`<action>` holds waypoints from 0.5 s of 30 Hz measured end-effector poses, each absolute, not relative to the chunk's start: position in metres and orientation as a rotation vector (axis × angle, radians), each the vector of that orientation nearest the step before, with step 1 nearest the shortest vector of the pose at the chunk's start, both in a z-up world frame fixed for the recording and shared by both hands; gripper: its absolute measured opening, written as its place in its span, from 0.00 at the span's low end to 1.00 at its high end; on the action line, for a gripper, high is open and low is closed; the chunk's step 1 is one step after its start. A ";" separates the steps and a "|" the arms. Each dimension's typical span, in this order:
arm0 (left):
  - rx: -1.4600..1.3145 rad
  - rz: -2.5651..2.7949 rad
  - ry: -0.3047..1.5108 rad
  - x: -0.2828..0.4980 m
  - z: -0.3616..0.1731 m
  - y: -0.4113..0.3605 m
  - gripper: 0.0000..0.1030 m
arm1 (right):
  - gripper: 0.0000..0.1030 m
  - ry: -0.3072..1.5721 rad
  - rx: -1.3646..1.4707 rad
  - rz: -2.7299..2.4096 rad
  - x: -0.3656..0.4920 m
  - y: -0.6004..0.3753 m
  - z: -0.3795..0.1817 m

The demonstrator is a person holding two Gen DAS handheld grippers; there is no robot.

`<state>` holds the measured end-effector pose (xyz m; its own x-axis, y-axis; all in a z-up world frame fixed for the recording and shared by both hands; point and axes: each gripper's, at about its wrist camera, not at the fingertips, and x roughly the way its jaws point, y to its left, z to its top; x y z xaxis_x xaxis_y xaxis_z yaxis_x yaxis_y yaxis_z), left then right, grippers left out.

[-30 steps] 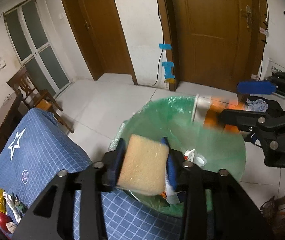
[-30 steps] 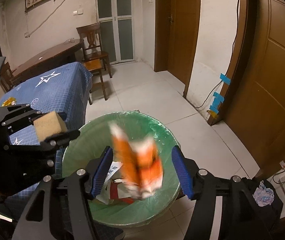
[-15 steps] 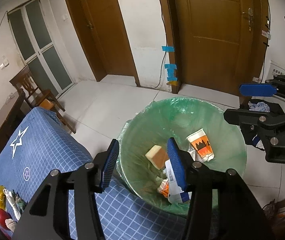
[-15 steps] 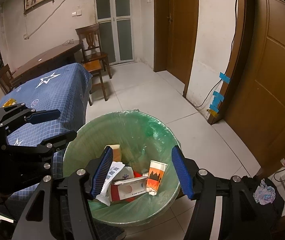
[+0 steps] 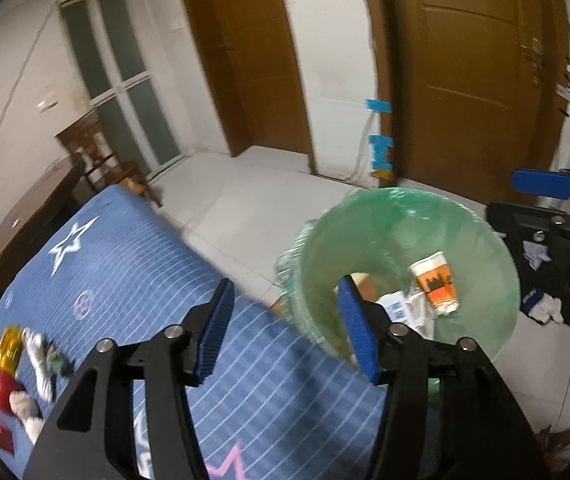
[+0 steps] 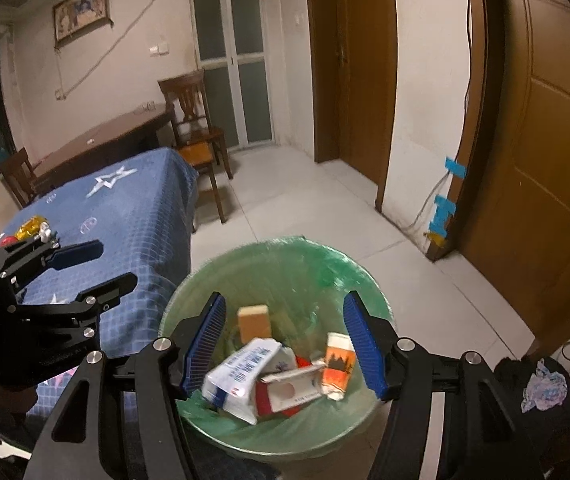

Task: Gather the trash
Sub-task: 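Move both open tools back toward the table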

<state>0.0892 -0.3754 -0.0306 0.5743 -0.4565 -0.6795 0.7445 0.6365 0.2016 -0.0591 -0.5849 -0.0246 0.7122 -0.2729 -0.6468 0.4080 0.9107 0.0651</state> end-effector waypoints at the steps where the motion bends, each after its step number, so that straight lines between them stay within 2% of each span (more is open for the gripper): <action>1: 0.495 -0.715 0.629 0.091 -0.031 -0.367 0.52 | 0.61 0.659 0.199 -0.387 -0.059 -0.578 -0.024; 7: 0.432 -0.582 0.620 0.100 -0.027 -0.319 0.54 | 0.66 0.520 0.135 -0.406 -0.060 -0.532 -0.023; 15: 0.348 -0.419 0.598 0.106 -0.022 -0.248 0.56 | 0.67 0.435 0.188 -0.342 -0.050 -0.483 -0.029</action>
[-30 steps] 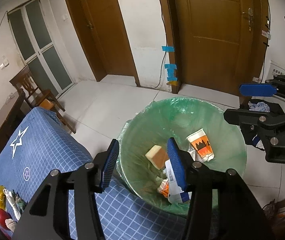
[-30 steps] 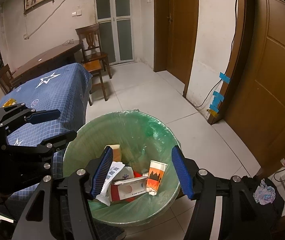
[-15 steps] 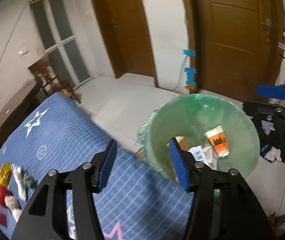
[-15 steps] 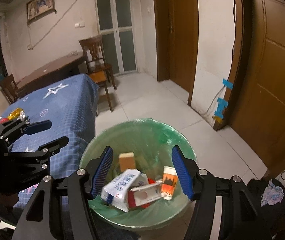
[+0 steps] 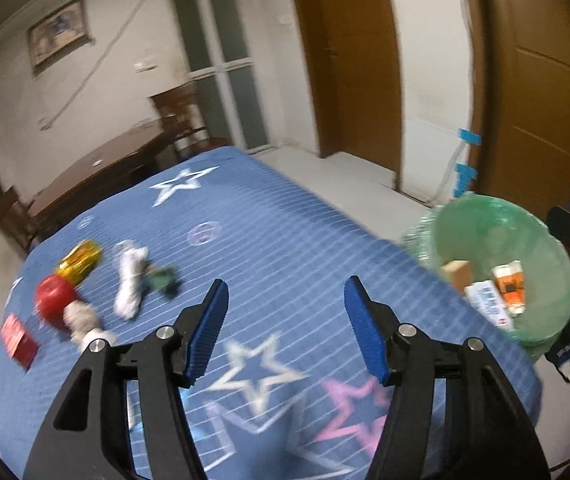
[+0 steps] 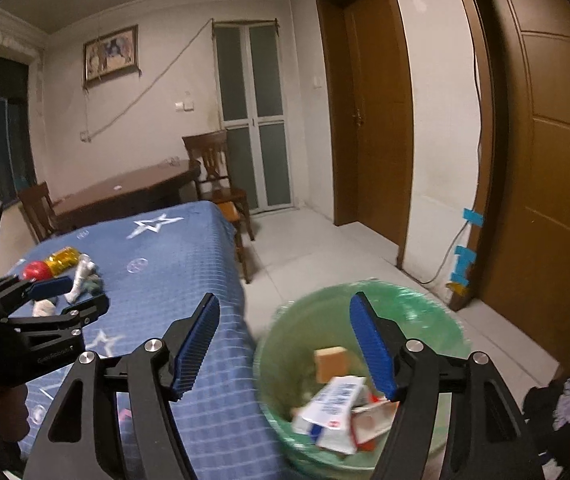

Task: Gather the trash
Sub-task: 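Move both open tools back toward the table, then grasp the white knotted towel with the left tool while the right tool grasps the green scrubber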

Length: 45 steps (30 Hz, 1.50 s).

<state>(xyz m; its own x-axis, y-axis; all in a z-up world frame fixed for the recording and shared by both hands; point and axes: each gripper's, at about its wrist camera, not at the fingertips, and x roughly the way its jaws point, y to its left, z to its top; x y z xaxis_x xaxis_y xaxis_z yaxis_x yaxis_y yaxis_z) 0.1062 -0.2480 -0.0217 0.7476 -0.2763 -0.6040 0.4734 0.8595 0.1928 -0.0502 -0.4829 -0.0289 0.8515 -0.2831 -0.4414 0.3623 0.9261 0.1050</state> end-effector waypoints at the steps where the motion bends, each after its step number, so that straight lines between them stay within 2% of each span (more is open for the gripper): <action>1: 0.341 -0.402 0.596 0.107 -0.021 -0.240 0.57 | 0.67 0.432 0.193 -0.335 -0.049 -0.479 -0.030; 8: 0.250 -0.256 0.616 0.116 -0.023 -0.166 0.59 | 0.67 0.464 0.178 -0.232 -0.017 -0.439 -0.033; 18: 0.003 -0.113 0.758 0.146 -0.043 -0.061 0.59 | 0.67 0.595 0.033 0.018 0.075 -0.363 -0.039; 25: -0.122 -0.187 0.830 0.165 -0.059 -0.051 0.56 | 0.67 0.712 -0.081 0.239 0.160 -0.318 -0.045; 32: -0.134 -0.195 0.842 0.185 -0.066 -0.064 0.55 | 0.67 0.811 -0.160 0.420 0.235 -0.284 -0.068; 43: -0.130 -0.226 0.897 0.204 -0.083 -0.086 0.31 | 0.51 0.877 -0.241 0.437 0.294 -0.256 -0.104; 44: -0.124 -0.226 0.896 0.205 -0.084 -0.087 0.29 | 0.48 0.879 -0.232 0.436 0.298 -0.256 -0.106; 45: -0.124 -0.230 0.895 0.205 -0.084 -0.087 0.29 | 0.40 0.885 -0.226 0.436 0.299 -0.256 -0.108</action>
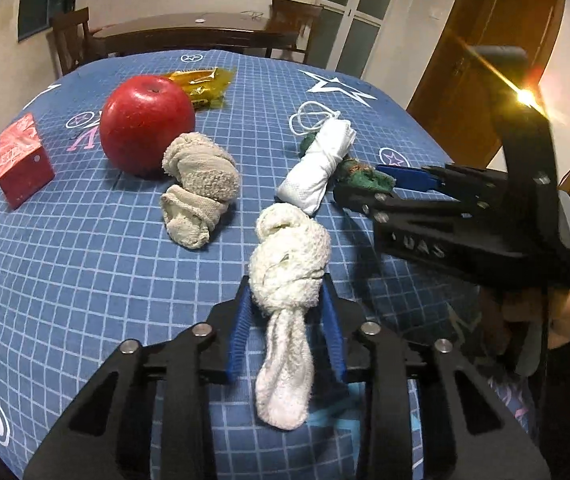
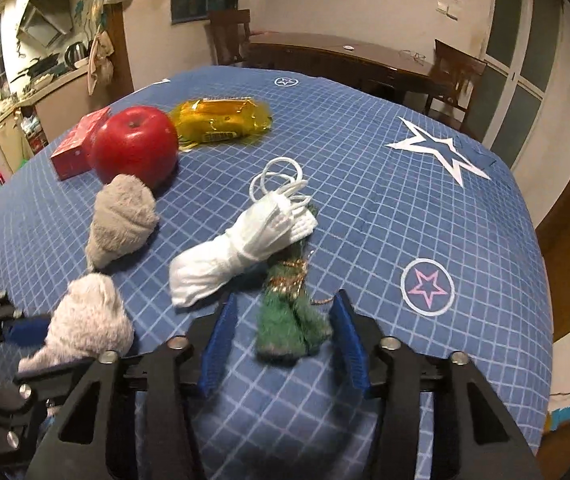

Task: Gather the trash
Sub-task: 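Grasp the white knotted towel with the left tool while the right tool grasps the green scrubber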

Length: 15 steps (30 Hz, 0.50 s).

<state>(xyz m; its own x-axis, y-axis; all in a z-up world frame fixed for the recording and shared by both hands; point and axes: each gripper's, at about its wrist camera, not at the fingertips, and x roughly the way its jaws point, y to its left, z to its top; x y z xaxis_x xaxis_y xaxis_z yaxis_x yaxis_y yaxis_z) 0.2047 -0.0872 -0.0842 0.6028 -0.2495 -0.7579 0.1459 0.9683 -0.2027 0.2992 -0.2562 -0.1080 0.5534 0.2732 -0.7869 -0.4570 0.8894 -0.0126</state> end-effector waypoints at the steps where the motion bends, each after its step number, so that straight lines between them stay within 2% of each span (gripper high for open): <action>1: -0.125 -0.232 0.896 0.206 -0.085 -0.087 0.28 | 0.33 0.901 -0.216 0.439 0.302 -0.256 -0.111; 2: -0.124 -0.235 0.896 0.206 -0.085 -0.086 0.27 | 0.23 0.894 -0.205 0.433 0.301 -0.257 -0.110; 3: -0.119 -0.238 0.896 0.205 -0.085 -0.086 0.26 | 0.18 0.895 -0.202 0.418 0.298 -0.258 -0.109; 7: -0.021 -0.209 0.871 0.177 -0.080 -0.076 0.26 | 0.18 0.893 -0.199 0.390 0.272 -0.266 -0.104; 15: 0.073 -0.147 0.854 0.124 -0.069 -0.022 0.26 | 0.18 0.910 -0.041 0.408 0.156 -0.295 -0.092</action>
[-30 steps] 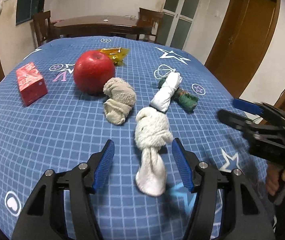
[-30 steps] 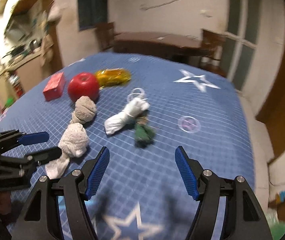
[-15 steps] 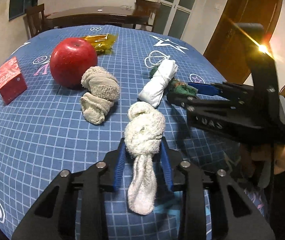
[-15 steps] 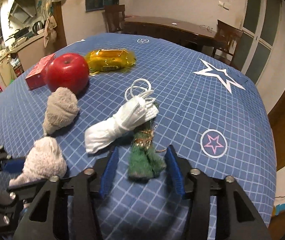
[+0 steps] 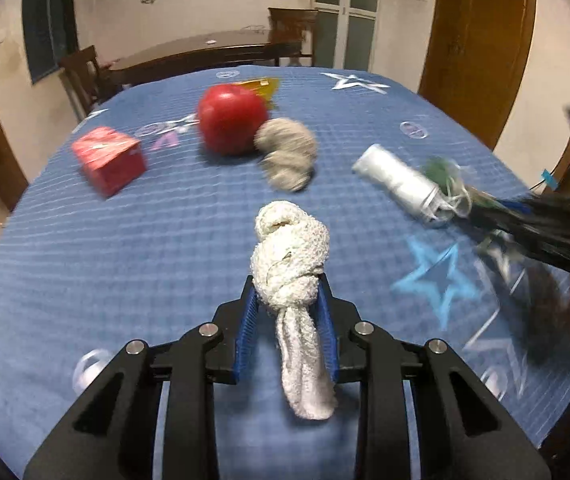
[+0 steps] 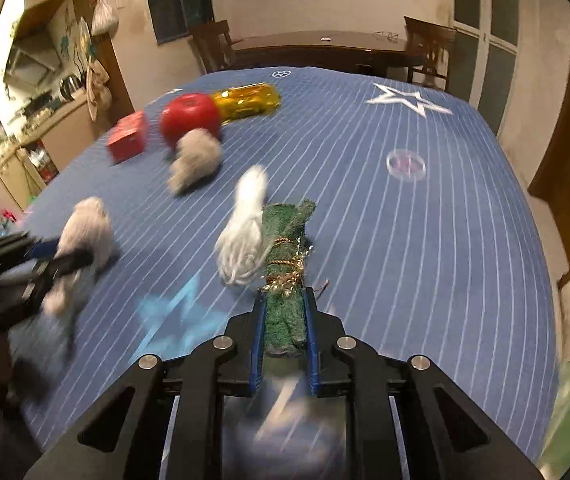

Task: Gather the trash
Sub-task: 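Grasp the white knotted towel with the left tool while the right tool grasps the green scrubber, then carry the towel and green scrubber with both tools over the bin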

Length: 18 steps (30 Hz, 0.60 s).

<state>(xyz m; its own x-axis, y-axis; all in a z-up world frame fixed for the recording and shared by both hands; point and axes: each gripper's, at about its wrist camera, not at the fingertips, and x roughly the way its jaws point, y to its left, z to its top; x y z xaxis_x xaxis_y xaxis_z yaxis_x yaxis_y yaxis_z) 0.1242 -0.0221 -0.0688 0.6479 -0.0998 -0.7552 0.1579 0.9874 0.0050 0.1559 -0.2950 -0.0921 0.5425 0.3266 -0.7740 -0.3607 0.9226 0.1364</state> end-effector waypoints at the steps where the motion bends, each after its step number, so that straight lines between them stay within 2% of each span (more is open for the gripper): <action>1: 0.089 -0.115 0.851 0.118 -0.068 -0.014 0.26 | 0.18 0.910 -0.012 0.405 0.140 -0.299 -0.092; 8: 0.177 -0.047 0.846 0.105 -0.073 0.007 0.27 | 0.18 0.902 0.078 0.322 0.061 -0.313 -0.094; 14: 0.161 -0.056 0.857 0.110 -0.079 0.006 0.29 | 0.21 0.898 0.086 0.290 0.037 -0.314 -0.101; 15: 0.161 -0.055 0.855 0.109 -0.079 0.004 0.29 | 0.24 0.893 0.083 0.286 0.036 -0.314 -0.101; 18: 0.148 -0.053 0.858 0.112 -0.079 0.006 0.32 | 0.45 0.872 0.061 0.262 0.032 -0.312 -0.098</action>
<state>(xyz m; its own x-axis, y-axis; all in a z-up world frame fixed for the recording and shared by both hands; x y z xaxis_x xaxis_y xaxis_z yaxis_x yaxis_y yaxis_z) 0.1124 0.0055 -0.0790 0.6535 0.0129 -0.7568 0.1060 0.9884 0.1084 0.0321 -0.3122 -0.0985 0.6131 0.2517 -0.7488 -0.2024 0.9663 0.1591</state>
